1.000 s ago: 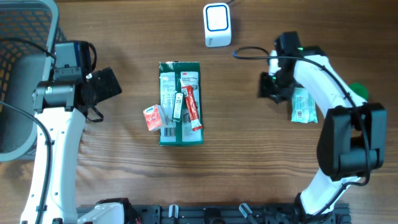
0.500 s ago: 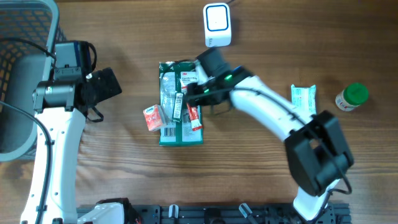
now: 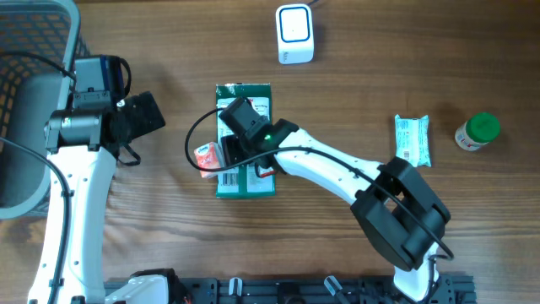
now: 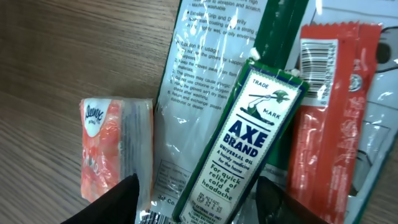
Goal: Scan the item barcode
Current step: 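Reach the right gripper over the glove bag toward the Axe box, then close the right gripper on the green Axe Brand box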
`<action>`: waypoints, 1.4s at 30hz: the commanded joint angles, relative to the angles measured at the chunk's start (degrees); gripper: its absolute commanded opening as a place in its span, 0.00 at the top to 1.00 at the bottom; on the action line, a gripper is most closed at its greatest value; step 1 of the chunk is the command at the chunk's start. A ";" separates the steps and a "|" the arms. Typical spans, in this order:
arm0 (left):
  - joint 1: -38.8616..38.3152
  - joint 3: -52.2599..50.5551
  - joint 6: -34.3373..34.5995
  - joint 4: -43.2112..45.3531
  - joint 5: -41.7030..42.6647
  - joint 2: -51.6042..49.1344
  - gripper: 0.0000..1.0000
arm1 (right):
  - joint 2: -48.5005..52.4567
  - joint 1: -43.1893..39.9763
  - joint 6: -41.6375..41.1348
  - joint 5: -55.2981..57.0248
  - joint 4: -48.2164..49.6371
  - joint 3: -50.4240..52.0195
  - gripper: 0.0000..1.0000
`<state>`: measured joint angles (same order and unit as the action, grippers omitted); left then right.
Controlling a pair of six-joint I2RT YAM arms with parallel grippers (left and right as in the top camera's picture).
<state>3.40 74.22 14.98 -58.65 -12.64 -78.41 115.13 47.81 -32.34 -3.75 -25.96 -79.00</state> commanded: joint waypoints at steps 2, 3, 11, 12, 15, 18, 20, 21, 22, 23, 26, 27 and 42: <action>0.26 0.90 0.48 0.15 -0.90 0.72 0.00 | 1.57 0.61 -0.79 -1.60 1.81 -0.04 0.40; 0.26 0.90 0.48 0.15 -0.90 0.72 0.00 | 1.57 0.61 -0.63 -2.80 2.69 -0.04 0.40; 0.26 0.90 0.48 0.15 -0.90 0.72 0.00 | 1.66 0.81 -0.63 -3.80 4.94 -0.04 0.39; 0.26 0.90 0.48 0.15 -0.90 0.72 0.00 | 1.68 0.94 -0.63 -3.78 5.01 -0.04 0.39; 0.26 0.90 0.48 0.15 -0.90 0.72 0.00 | 1.68 1.57 -0.63 -3.80 5.99 -0.04 0.39; 0.26 0.90 0.48 0.15 -0.90 0.72 0.00 | 1.68 2.58 -0.63 -3.78 7.15 -0.04 0.39; 0.26 0.90 0.48 0.15 -0.90 0.72 0.00 | 1.68 3.13 -0.61 -3.78 7.67 -0.04 0.39; 0.26 0.90 0.48 0.15 -0.92 0.72 0.00 | 1.68 3.26 -0.66 -3.78 7.74 -0.04 0.39; 0.26 0.90 0.48 0.15 -0.90 0.72 0.00 | 1.68 3.37 -0.61 -3.78 7.72 -0.04 0.39; 0.26 0.90 0.48 0.15 -0.90 0.72 0.00 | 1.68 3.43 -0.59 -3.78 7.69 -0.04 0.38; 0.26 0.90 0.48 0.15 -0.92 0.72 0.00 | 1.68 3.72 0.46 -3.78 7.78 -0.04 0.38; 0.26 0.90 0.48 0.15 -0.90 0.72 0.00 | 1.68 3.72 1.64 -3.72 8.09 -0.04 0.38; 0.26 0.90 0.48 0.15 -0.92 0.72 0.00 | -1.29 2.45 2.36 5.97 7.10 -0.81 0.31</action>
<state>3.40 74.22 14.96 -58.65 -12.64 -78.41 115.04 50.04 -29.34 -2.96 -18.28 -79.00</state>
